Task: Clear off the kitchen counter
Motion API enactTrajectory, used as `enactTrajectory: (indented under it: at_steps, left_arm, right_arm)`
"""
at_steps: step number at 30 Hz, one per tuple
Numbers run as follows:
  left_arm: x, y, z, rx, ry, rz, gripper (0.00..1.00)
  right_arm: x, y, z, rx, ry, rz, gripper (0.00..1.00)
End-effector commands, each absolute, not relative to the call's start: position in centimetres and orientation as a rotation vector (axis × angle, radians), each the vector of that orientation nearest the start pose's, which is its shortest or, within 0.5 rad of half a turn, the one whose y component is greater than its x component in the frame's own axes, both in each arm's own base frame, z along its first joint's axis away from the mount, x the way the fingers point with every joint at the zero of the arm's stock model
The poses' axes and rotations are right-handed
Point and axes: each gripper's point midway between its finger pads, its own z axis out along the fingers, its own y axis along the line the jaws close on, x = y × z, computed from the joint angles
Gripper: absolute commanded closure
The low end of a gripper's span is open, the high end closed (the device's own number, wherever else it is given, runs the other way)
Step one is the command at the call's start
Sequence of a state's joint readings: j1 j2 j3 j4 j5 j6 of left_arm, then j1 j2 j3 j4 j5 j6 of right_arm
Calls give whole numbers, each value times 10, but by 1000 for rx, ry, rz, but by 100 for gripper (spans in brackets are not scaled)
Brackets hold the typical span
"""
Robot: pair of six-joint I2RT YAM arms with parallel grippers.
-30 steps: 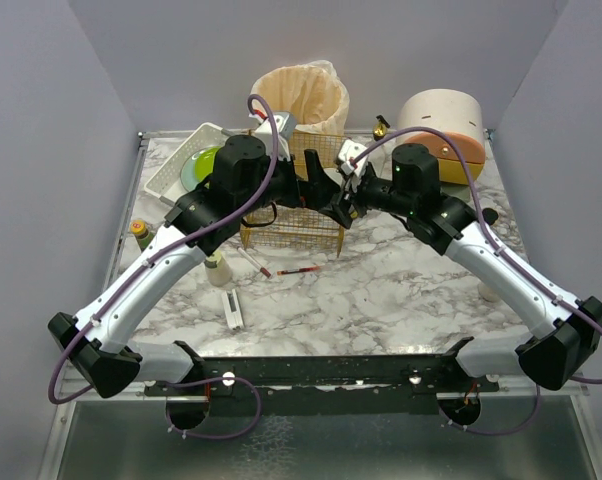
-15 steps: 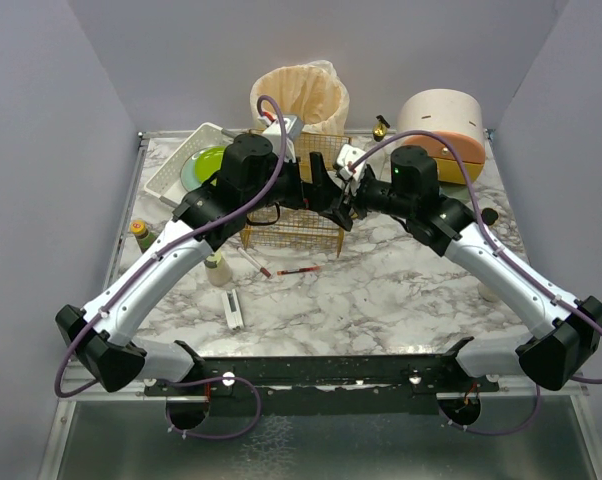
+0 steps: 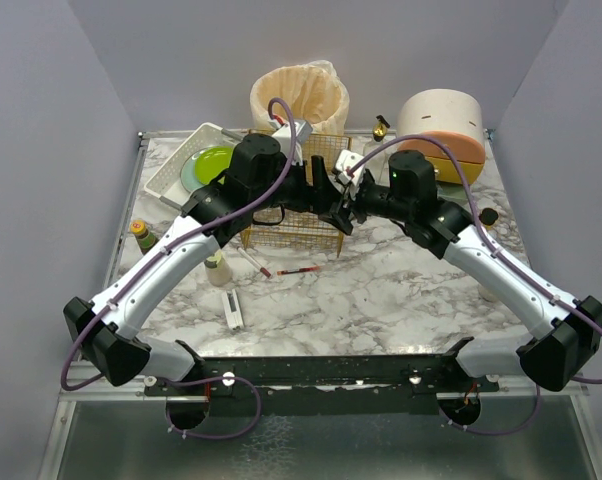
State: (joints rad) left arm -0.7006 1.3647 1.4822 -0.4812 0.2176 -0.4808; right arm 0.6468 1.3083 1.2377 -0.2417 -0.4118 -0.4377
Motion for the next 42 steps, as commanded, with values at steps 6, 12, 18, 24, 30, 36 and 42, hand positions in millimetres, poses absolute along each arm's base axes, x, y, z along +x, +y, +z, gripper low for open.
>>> enactTrajectory:
  at_steps: [6, 12, 18, 24, 30, 36, 42]
  left_arm:
    - [271, -324, 337, 455, 2061, -1038, 65]
    - [284, -315, 344, 408, 2050, -974, 86]
    - [303, -286, 346, 319, 2057, -884, 90]
    - [332, -233, 352, 194, 2059, -768, 93]
    - [363, -163, 369, 47, 2014, -540, 94]
    - [394, -102, 369, -98, 2006, -398, 95]
    - [436, -34, 343, -328, 2049, -269, 100]
  right_arm:
    - [299, 297, 333, -1143, 1333, 521, 47]
    - [297, 288, 347, -1072, 1294, 492, 18]
    - [287, 276, 363, -1021, 1258, 486, 0]
    - [269, 267, 382, -967, 1213, 528, 0]
    - [262, 259, 384, -867, 1231, 577, 0]
    - [262, 253, 370, -785, 1317, 613, 0]
    - [262, 250, 357, -736, 1407, 646, 0]
